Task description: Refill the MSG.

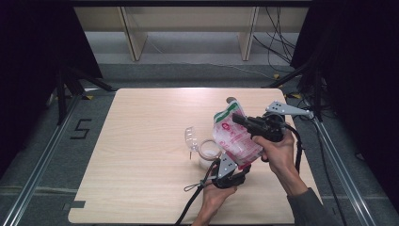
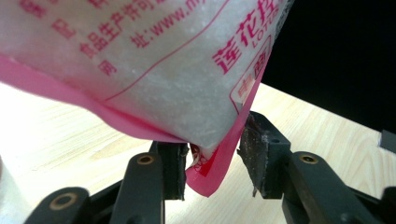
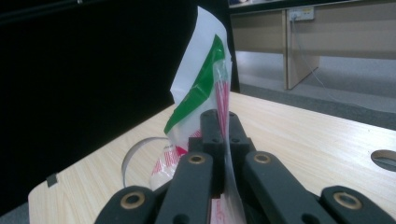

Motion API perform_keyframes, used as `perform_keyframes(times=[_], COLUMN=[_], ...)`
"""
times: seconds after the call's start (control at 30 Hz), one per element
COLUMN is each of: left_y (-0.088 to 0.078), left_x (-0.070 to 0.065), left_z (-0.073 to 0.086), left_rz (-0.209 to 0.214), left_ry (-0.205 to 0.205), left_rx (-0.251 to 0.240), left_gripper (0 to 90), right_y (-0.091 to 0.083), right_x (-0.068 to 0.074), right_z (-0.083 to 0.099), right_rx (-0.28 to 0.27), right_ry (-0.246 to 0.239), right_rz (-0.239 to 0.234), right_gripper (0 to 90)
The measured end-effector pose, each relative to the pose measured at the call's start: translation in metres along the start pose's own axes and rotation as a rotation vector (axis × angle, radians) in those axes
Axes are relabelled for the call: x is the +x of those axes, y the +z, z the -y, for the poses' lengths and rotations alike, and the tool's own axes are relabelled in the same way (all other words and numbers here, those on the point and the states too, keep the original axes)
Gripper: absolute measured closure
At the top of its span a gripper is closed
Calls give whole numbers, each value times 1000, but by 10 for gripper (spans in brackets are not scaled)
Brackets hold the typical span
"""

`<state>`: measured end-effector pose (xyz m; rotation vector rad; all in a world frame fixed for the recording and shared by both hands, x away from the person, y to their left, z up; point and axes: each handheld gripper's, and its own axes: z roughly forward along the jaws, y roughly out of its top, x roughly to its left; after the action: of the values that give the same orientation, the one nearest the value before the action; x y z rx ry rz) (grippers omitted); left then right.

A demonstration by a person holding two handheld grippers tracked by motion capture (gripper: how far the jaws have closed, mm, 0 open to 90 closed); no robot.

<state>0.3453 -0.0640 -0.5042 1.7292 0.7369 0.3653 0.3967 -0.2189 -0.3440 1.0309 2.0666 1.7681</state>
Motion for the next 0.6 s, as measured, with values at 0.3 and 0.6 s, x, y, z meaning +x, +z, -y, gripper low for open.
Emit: perform_keyframes(times=[0.3, 0.6], left_y=[-13, -28], left_x=[-1, -4], left_z=[0, -2], left_rz=[20, 21], left_ry=[-46, -13], left_rx=[-4, 1], left_gripper=[468, 402], right_y=[-13, -17], right_x=[-7, -17], right_z=[10, 24], right_rx=[-71, -75], right_ry=[31, 51], right_rz=[-16, 16], right_gripper=[900, 900])
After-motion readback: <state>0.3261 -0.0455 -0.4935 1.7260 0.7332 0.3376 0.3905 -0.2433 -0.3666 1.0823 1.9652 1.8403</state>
